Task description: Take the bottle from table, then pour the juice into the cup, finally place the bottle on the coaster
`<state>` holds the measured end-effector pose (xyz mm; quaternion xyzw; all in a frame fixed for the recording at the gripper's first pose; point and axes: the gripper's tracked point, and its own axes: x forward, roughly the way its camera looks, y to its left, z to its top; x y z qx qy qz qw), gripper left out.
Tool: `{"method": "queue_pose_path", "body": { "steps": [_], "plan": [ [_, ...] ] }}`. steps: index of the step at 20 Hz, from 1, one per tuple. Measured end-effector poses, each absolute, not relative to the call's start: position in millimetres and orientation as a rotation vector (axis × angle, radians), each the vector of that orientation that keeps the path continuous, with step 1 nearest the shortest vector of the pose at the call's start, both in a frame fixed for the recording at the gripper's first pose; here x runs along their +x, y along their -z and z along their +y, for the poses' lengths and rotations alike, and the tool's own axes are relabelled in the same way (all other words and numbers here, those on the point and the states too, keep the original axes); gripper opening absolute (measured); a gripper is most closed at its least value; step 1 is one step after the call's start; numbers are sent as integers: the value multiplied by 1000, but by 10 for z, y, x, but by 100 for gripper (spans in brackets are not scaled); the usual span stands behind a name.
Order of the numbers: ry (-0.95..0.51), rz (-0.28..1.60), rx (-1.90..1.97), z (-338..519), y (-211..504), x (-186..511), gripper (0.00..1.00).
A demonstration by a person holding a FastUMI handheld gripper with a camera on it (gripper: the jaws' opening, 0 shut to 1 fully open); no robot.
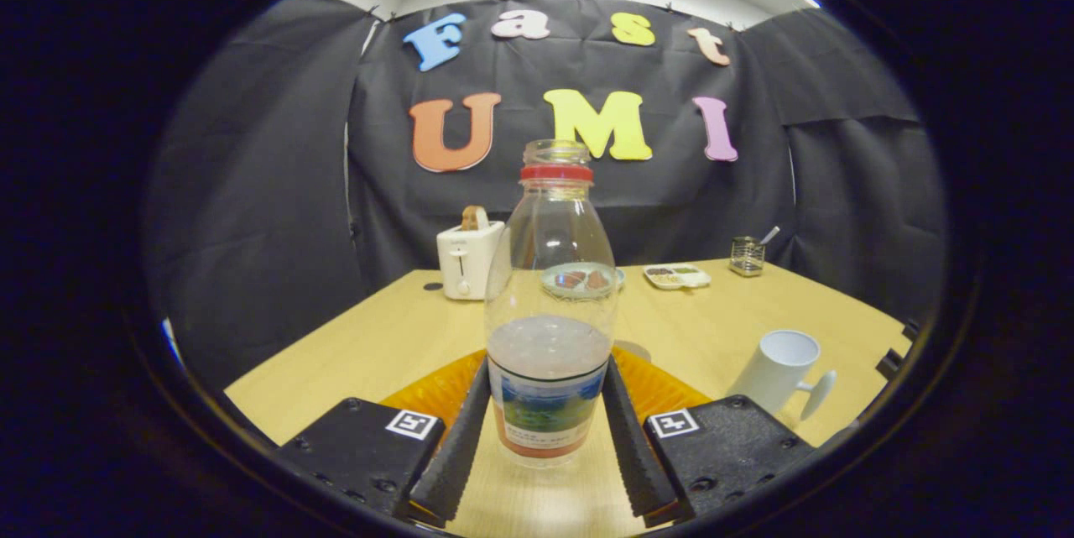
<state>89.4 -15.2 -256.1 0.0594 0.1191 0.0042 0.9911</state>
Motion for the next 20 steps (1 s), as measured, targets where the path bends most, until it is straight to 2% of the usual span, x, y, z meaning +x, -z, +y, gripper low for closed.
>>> {"method": "queue_pose_path", "body": {
  "steps": [7,12,20],
  "plan": [
    [-37,214,534,-385,2350,1046,76],
    [-35,251,746,-496,2461,1115,75],
    [-52,199,1155,-601,2462,1186,75]
  ]
}}
